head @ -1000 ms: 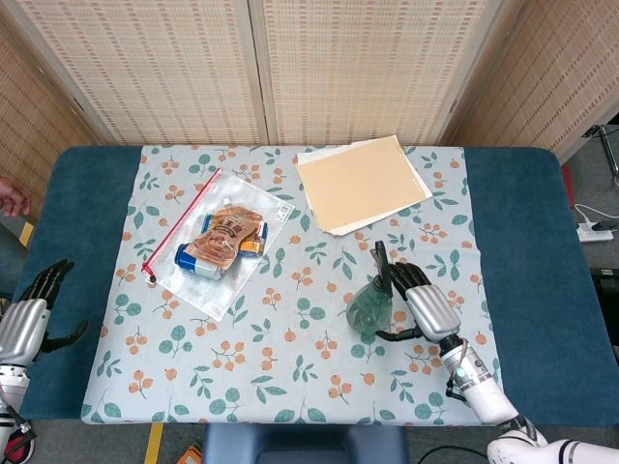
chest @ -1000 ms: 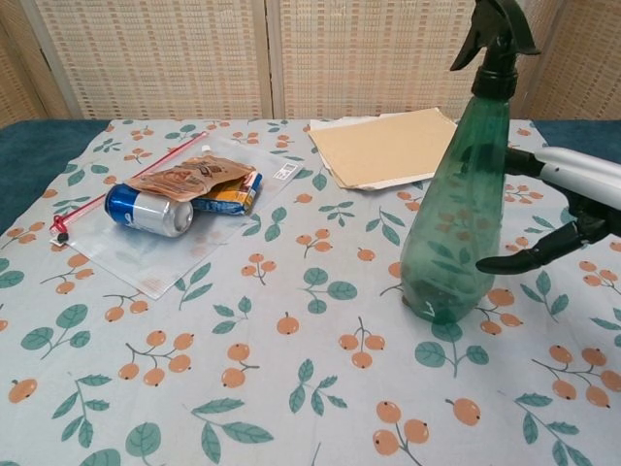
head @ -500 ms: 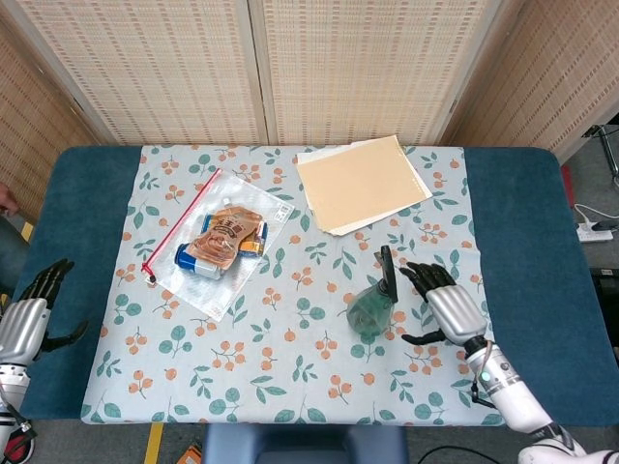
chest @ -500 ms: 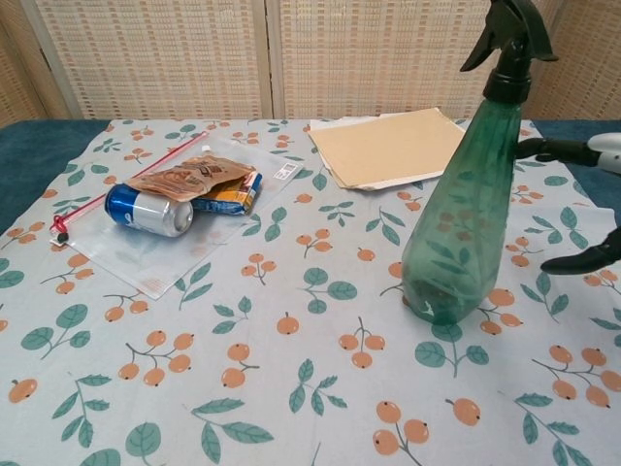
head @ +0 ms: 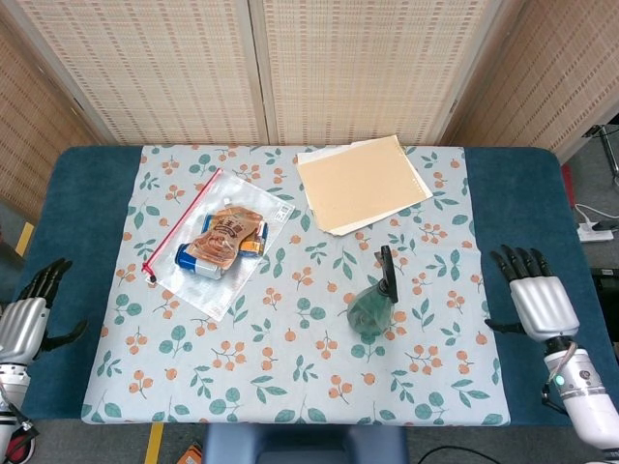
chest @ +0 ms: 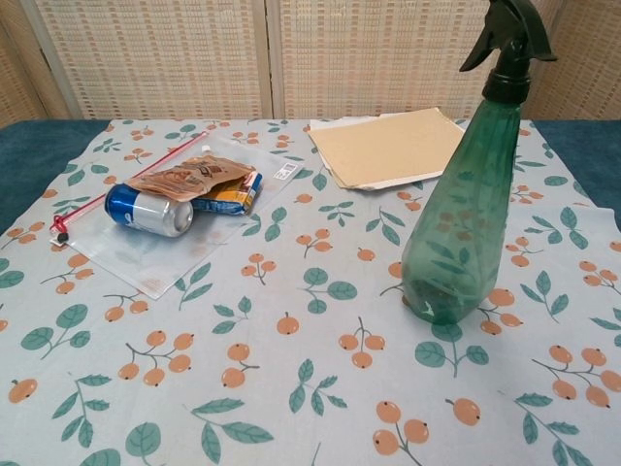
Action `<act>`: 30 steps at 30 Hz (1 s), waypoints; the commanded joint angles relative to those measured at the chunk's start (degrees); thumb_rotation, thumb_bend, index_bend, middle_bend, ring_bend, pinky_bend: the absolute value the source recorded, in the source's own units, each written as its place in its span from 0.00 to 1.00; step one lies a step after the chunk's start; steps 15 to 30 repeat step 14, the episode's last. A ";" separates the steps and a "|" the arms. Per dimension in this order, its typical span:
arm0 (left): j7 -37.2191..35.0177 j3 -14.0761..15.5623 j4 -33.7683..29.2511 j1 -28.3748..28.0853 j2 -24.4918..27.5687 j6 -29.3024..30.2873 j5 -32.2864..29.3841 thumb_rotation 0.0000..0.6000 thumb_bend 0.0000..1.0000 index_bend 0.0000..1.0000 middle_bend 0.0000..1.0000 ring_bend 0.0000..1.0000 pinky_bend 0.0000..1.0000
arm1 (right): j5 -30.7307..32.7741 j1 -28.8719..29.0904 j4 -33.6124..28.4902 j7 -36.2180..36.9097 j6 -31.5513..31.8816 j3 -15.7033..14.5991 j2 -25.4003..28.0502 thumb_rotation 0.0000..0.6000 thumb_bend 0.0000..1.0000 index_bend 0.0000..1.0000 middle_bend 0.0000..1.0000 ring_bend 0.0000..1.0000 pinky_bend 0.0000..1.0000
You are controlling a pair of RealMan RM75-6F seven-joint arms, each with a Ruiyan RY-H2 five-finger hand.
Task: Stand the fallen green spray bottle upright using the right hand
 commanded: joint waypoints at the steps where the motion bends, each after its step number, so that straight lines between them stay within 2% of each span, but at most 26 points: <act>1: 0.25 -0.14 -0.16 -0.11 -0.08 0.07 0.01 1.00 0.26 0.00 0.00 0.03 0.16 | -4.83 -3.05 10.61 14.58 6.08 3.25 -4.82 1.00 0.07 0.05 0.03 0.00 0.00; 12: -0.10 -0.02 0.17 0.00 0.01 0.56 0.74 1.00 0.26 0.00 0.00 0.03 0.16 | -5.05 -3.23 10.82 13.81 2.68 3.10 -4.32 1.00 0.06 0.04 0.03 0.00 0.00; 30: -0.16 -0.03 0.17 0.01 0.02 0.57 0.73 1.00 0.26 0.00 0.00 0.03 0.16 | -4.97 -3.23 10.73 13.68 2.53 3.13 -4.26 1.00 0.06 0.04 0.03 0.00 0.00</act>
